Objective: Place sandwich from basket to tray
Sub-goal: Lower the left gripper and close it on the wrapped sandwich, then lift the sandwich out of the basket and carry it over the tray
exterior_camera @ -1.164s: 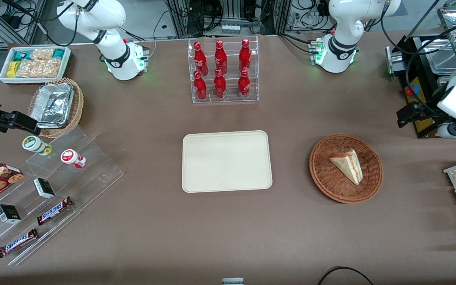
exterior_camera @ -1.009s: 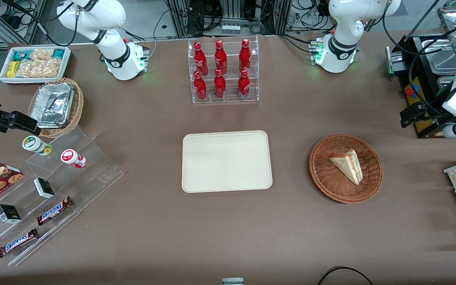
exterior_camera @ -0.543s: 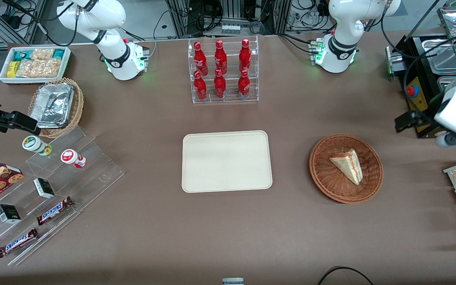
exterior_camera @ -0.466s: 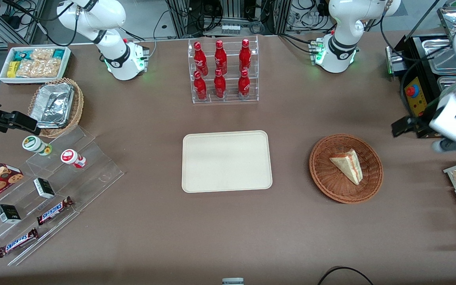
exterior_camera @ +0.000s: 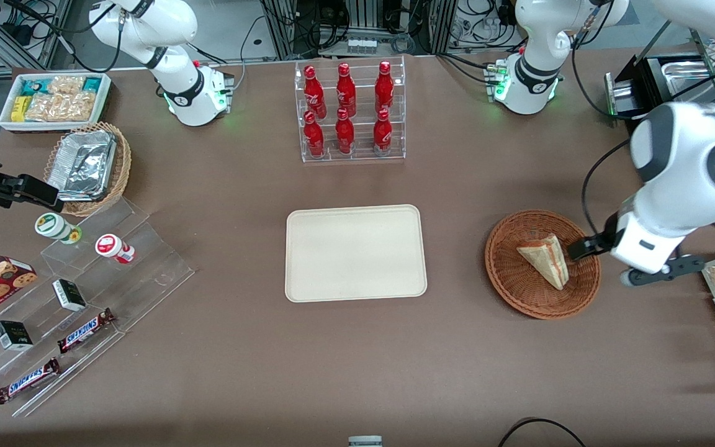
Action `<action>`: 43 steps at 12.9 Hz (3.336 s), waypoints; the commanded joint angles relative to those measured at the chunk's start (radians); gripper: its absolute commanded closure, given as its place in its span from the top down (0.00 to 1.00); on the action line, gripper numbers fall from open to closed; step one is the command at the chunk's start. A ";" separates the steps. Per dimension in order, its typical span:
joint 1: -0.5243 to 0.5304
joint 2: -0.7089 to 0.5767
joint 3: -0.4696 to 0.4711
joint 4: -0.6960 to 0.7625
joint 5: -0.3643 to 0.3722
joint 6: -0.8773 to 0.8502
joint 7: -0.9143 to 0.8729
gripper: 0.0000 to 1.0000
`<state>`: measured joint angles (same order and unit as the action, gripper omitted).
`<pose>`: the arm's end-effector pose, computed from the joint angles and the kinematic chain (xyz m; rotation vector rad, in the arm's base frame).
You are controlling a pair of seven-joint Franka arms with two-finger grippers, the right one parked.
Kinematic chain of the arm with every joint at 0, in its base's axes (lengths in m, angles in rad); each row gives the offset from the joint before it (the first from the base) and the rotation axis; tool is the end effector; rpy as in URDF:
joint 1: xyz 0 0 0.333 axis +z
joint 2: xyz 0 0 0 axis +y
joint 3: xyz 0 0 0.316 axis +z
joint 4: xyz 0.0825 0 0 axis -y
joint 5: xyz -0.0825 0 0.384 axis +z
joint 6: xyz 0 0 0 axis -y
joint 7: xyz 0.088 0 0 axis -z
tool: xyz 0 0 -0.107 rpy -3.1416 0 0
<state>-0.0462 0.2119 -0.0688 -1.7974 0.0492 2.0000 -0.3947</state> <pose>0.6133 -0.0655 0.4287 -3.0839 -0.4040 0.0012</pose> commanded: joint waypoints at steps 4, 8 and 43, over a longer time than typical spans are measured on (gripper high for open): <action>-0.004 -0.031 0.007 -0.314 0.009 0.334 -0.184 1.00; 0.000 -0.034 0.009 -0.401 0.006 0.433 -0.245 1.00; -0.454 0.182 0.001 0.254 0.003 -0.147 -0.348 0.00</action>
<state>-0.4198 0.2790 -0.0832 -1.6772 0.0473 1.8789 -0.6762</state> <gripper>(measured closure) 0.841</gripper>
